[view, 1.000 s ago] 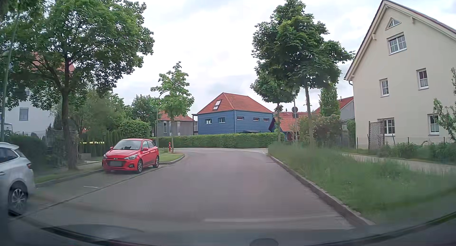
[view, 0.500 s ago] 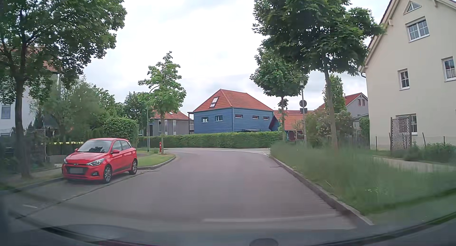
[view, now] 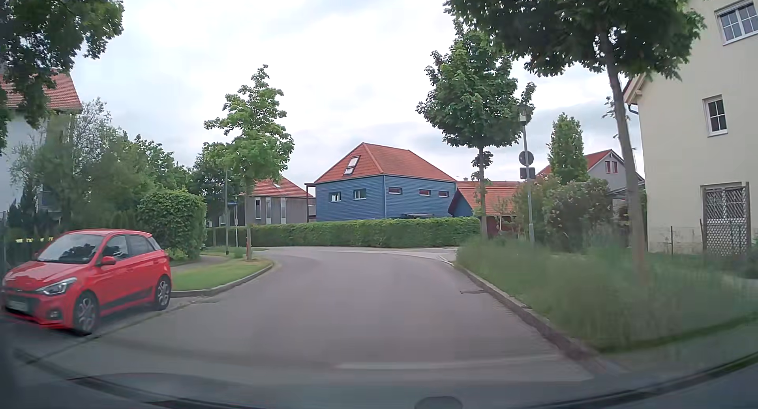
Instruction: Follow the waypoints while adhering to traffic rules and regulations
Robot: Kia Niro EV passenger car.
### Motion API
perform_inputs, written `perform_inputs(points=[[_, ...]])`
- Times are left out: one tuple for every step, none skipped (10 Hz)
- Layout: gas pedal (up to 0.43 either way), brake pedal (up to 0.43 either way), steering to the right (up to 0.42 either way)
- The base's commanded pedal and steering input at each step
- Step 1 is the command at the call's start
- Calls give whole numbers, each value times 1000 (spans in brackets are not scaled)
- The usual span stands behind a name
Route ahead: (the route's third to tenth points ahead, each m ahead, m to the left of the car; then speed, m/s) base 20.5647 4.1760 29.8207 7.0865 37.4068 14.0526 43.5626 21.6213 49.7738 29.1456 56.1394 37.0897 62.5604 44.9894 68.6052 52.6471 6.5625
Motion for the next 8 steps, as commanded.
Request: perform_inputs(points=[[39,0,1],[47,0,-1],[47,0,-3],[47,0,-5],[47,0,-7],[47,0,-10],[47,0,-12],[47,0,-15]])
